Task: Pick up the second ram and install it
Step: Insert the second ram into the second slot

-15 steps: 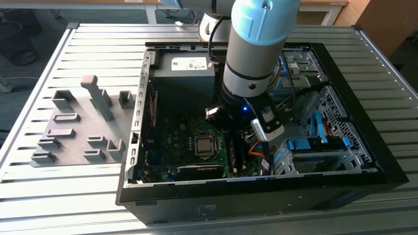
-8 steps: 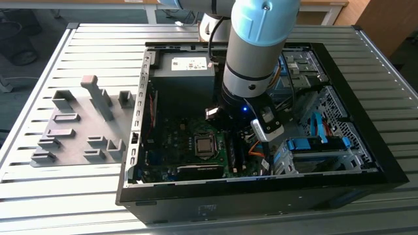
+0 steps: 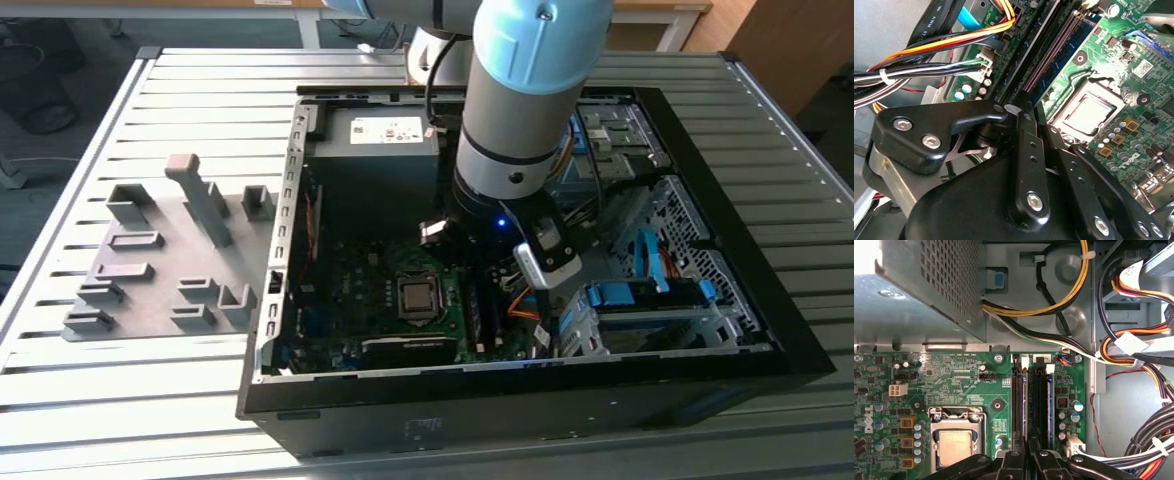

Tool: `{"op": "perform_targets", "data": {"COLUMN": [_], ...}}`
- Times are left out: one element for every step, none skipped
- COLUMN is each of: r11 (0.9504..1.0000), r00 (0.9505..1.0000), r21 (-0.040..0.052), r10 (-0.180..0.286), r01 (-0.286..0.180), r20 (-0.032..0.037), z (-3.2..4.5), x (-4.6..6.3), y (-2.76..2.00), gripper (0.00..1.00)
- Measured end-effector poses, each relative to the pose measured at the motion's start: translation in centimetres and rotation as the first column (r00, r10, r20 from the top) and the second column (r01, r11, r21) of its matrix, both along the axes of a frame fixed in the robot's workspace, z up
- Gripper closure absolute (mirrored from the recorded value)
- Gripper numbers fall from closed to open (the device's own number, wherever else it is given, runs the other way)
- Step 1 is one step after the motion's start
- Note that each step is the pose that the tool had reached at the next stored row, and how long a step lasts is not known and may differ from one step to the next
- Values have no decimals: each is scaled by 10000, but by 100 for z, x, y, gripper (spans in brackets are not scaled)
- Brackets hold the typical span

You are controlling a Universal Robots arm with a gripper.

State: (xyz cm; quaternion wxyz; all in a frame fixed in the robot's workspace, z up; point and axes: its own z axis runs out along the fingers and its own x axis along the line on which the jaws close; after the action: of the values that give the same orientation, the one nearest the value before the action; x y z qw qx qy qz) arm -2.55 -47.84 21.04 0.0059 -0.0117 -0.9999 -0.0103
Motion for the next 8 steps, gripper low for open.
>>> {"op": "perform_targets", "data": {"r11": [10000, 10000, 10000, 10000, 10000, 10000, 10000, 10000], "r00": [10000, 10000, 10000, 10000, 10000, 10000, 10000, 10000], "r21": [-4, -8, -10, -10, -10, -11, -10, -10], "r10": [2, 2, 1, 0, 1, 1, 0, 0], "r01": [-2, -2, -1, 0, -1, -1, 0, 0], "r20": [0, 0, 0, 0, 0, -1, 0, 0], "z": [0, 1, 1, 1, 1, 1, 1, 1], "x": [0, 0, 0, -1, -1, -1, -1, -1], "y": [2, 3, 5, 7, 7, 8, 9, 10], "gripper": [86, 86, 86, 86, 86, 86, 86, 86]}}
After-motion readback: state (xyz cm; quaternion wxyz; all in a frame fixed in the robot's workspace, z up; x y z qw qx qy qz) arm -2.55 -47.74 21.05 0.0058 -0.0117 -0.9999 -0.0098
